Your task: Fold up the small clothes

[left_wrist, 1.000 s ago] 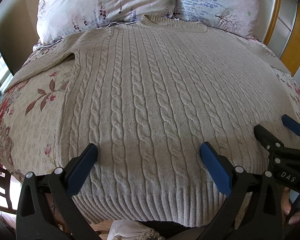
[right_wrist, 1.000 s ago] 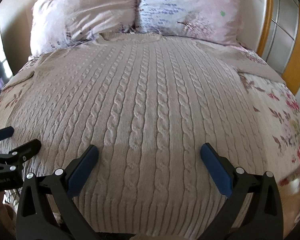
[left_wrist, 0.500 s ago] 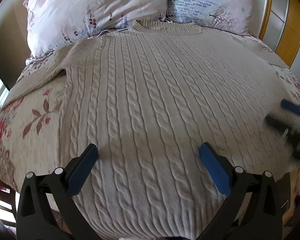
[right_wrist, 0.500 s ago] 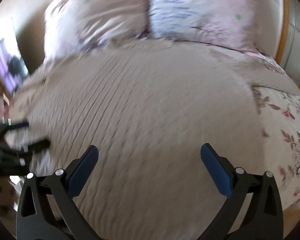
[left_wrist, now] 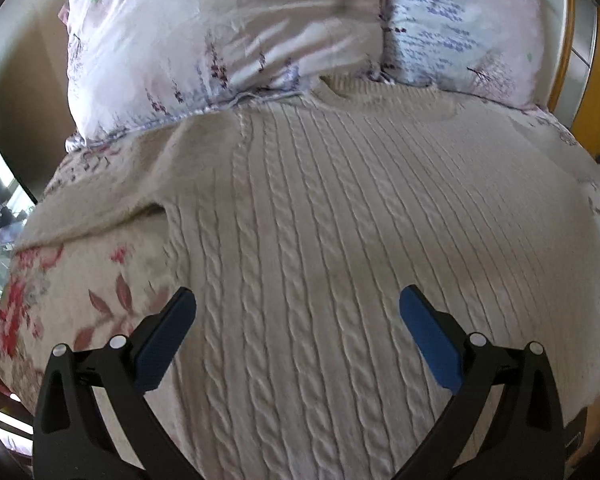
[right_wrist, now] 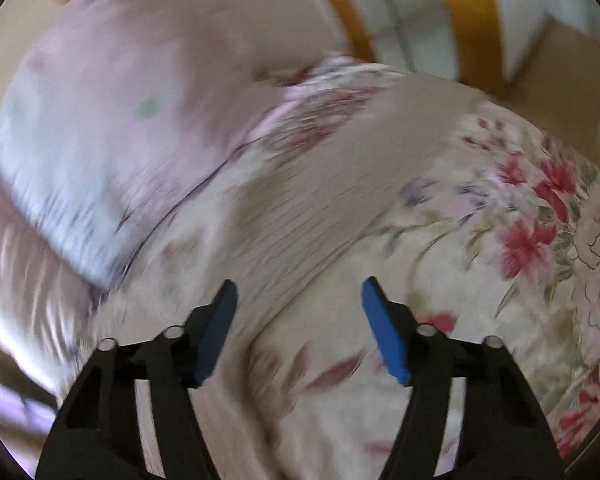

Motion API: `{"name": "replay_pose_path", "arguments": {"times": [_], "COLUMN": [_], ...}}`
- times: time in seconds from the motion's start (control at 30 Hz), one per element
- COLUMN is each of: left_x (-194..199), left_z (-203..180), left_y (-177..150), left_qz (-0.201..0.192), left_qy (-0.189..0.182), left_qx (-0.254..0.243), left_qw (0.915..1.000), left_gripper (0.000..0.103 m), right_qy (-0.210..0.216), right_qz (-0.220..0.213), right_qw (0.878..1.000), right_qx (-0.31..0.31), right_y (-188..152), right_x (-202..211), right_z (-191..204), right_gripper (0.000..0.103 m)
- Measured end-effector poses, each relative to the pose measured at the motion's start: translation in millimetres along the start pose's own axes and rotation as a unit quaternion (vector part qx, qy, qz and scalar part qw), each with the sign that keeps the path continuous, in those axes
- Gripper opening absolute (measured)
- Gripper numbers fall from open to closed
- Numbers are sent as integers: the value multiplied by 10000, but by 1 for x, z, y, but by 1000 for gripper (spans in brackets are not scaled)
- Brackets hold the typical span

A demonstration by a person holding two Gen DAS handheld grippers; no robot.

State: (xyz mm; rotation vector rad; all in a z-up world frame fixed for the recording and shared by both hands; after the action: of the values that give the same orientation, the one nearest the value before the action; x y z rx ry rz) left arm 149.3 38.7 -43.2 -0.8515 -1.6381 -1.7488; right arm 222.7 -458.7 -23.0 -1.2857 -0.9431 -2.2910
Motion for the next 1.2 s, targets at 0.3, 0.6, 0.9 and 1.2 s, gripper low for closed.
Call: {"name": "replay_pose_path", "arguments": {"times": [0.3, 0.6, 0.9, 1.2], "left_x": [-8, -29, -47, -52], "left_z": [-1, -1, -5, -29], "left_y": [39, 63, 79, 98], "left_qz": [-355, -127, 20, -169], "left_qy": [-445, -965, -1394, -2484], "left_qx": [72, 400, 709, 1195], "left_qw": [9984, 9944, 9877, 9611], "left_gripper": [101, 101, 101, 101], "right_qy": [-116, 94, -151, 65], "right_qz": [-73, -350, -638, -1272], "right_qw": [9921, 9792, 9861, 9918], "right_qx": [-1244, -1996, -1524, 57], "right_y": [49, 83, 83, 81], "right_x": [-35, -50, -44, 2], "right_z": [-53, -82, -84, -3], "right_gripper": [45, 22, 9, 8]}}
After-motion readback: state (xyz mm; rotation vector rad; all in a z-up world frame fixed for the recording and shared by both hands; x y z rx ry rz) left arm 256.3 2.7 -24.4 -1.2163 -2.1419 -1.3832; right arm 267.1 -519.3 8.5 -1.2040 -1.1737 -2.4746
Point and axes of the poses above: each gripper's, at about its wrist camera, not at the fingertips, and x roughly against the way its jaws point, z to its left, y to its top, the point moved 9 cm from there along -x, roughly the way its jaws point, and after that the axes turned 3 degrees about -y, right-handed, at the moved point
